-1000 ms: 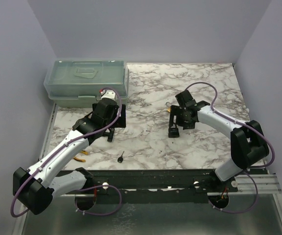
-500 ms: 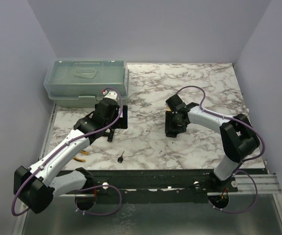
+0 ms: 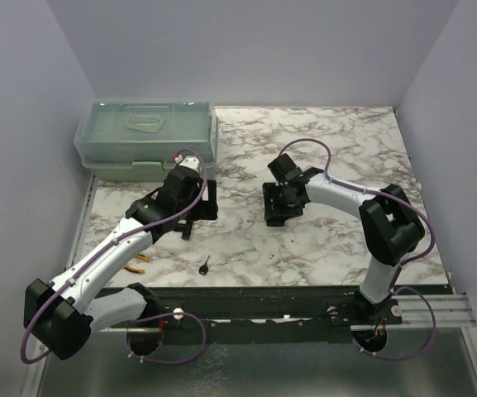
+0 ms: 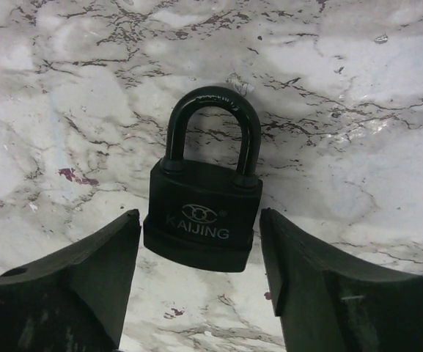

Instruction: Unlock with the key

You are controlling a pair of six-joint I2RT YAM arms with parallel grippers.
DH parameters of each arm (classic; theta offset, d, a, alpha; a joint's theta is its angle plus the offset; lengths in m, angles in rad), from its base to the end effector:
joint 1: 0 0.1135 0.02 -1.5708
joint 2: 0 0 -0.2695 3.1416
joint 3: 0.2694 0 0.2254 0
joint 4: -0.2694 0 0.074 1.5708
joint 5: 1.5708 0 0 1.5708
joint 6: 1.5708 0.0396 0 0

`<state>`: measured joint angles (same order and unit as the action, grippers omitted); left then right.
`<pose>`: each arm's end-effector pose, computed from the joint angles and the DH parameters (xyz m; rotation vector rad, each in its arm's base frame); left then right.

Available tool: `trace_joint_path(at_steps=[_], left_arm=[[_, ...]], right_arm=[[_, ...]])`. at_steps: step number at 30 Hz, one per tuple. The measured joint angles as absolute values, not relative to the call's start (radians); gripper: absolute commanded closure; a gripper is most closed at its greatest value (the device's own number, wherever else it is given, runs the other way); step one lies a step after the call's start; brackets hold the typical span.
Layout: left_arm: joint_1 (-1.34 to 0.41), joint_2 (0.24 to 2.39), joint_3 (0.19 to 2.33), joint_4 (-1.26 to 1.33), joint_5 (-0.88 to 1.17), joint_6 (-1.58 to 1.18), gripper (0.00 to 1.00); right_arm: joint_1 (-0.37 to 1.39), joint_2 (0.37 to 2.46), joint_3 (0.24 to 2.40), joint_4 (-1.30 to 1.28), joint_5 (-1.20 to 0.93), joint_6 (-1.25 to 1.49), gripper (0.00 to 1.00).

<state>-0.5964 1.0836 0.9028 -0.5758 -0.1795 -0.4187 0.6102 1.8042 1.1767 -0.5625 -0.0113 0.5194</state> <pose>0.1699 -0.1068 0.2940 0.1167 2.3292 -0.3051 0.2748 0.1927 0.1912 -0.1306 2.8072 0.3033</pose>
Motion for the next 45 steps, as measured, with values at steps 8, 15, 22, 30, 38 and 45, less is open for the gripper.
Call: trace_joint_path(at_steps=[8,15,22,30,38,45], left_arm=[[-0.6,1.077,0.889,-0.66,-0.12,-0.557,0.14],[-0.68,1.142,0.87,-0.72,-0.105,-0.688,0.17],[-0.82,1.254,0.811,-0.746,-0.107,-0.807,0.31],[-0.86,1.341,0.788,-0.756,-0.141,-0.868,0.43],[-0.864,1.43,0.757,-0.723,-0.182,-0.873,0.54],[-0.869,1.457,0.777,-0.72,-0.185,-0.868,0.77]], right_arm=[[0.611,1.734,1.18,-0.566,0.011,0.512,0.16],[0.612,1.564,1.128,-0.545,0.055,0.534,0.16],[0.614,1.375,0.969,-0.524,0.088,0.569,0.16],[0.614,1.25,0.871,-0.518,0.097,0.587,0.16],[0.614,1.213,0.857,-0.516,0.097,0.587,0.17],[0.614,1.199,0.84,-0.515,0.097,0.587,0.17]])
